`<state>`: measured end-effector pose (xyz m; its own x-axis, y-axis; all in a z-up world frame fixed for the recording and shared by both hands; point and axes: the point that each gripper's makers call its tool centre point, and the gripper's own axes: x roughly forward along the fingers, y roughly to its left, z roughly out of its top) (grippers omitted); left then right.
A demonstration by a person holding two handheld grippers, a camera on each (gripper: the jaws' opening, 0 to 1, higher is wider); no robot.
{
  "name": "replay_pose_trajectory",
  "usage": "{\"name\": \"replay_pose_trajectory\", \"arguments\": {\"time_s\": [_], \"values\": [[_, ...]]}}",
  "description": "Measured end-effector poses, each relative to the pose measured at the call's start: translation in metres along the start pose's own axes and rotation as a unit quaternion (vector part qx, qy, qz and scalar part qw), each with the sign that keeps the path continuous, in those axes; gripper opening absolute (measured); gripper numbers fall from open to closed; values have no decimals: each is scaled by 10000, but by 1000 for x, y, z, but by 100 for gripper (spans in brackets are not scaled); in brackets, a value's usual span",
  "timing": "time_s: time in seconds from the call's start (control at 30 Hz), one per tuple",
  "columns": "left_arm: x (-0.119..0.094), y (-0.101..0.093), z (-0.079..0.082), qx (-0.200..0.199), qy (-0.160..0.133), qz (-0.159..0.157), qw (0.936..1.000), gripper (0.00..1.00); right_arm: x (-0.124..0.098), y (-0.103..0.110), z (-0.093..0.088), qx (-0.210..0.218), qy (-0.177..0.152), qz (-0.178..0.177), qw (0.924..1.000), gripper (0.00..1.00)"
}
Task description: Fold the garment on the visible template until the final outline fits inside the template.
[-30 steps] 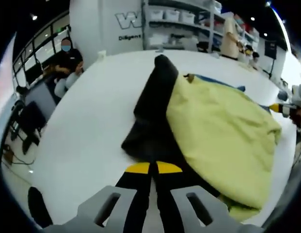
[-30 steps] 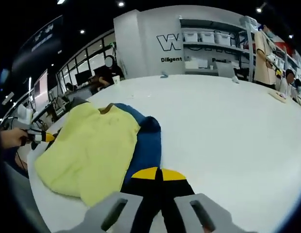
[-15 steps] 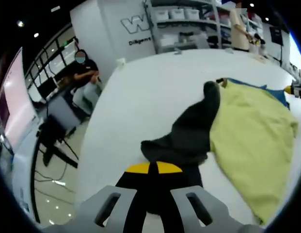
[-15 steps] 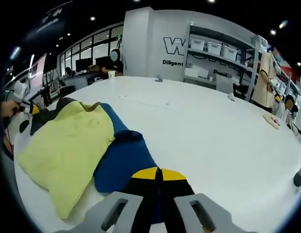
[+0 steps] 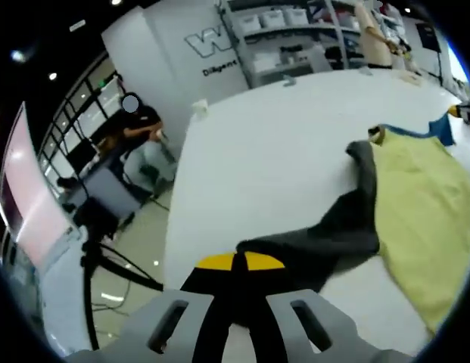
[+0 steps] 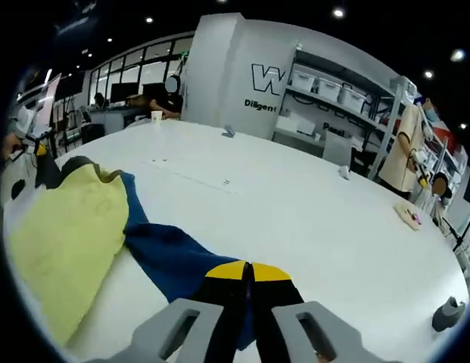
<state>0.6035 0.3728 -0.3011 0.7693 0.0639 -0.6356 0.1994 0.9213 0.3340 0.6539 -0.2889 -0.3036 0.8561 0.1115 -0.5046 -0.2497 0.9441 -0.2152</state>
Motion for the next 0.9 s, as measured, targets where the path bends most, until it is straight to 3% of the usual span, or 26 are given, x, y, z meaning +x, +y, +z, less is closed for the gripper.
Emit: {"name": "replay_pose_trajectory", "arguments": {"time_s": [0.1, 0.27, 0.33, 0.43, 0.47, 0.57, 0.7, 0.9], "values": [[-4, 3, 9, -6, -59, -8, 10000, 0, 8, -5, 10, -143, -37, -36, 9999, 0], [-5, 5, 12, -14, -101, -12, 9999, 0, 15, -11, 23, -229, -134, -14, 9996, 0], [-5, 6, 12, -33, -157, 6, 9999, 0, 16, -12, 35, -363, -217, -5, 9991, 0], [-4, 11, 9, -70, -199, 50, 9998, 0, 11, -25, 64, -503, -551, -259, 9969, 0], [-5, 13, 10, -104, -290, 40, 9995, 0, 3, -32, 77, -345, -696, -292, 9966, 0], [-1, 11, -4, -167, -190, 18, 9997, 0, 4, -22, 56, -546, -474, -75, 9974, 0], [-3, 10, -12, -324, -135, -10, 9994, 0, 10, -14, 27, -502, -195, 55, 9985, 0], [-8, 4, -24, -115, -50, -85, 9999, 0, 10, -4, 21, -345, -55, 183, 9992, 0]]}}
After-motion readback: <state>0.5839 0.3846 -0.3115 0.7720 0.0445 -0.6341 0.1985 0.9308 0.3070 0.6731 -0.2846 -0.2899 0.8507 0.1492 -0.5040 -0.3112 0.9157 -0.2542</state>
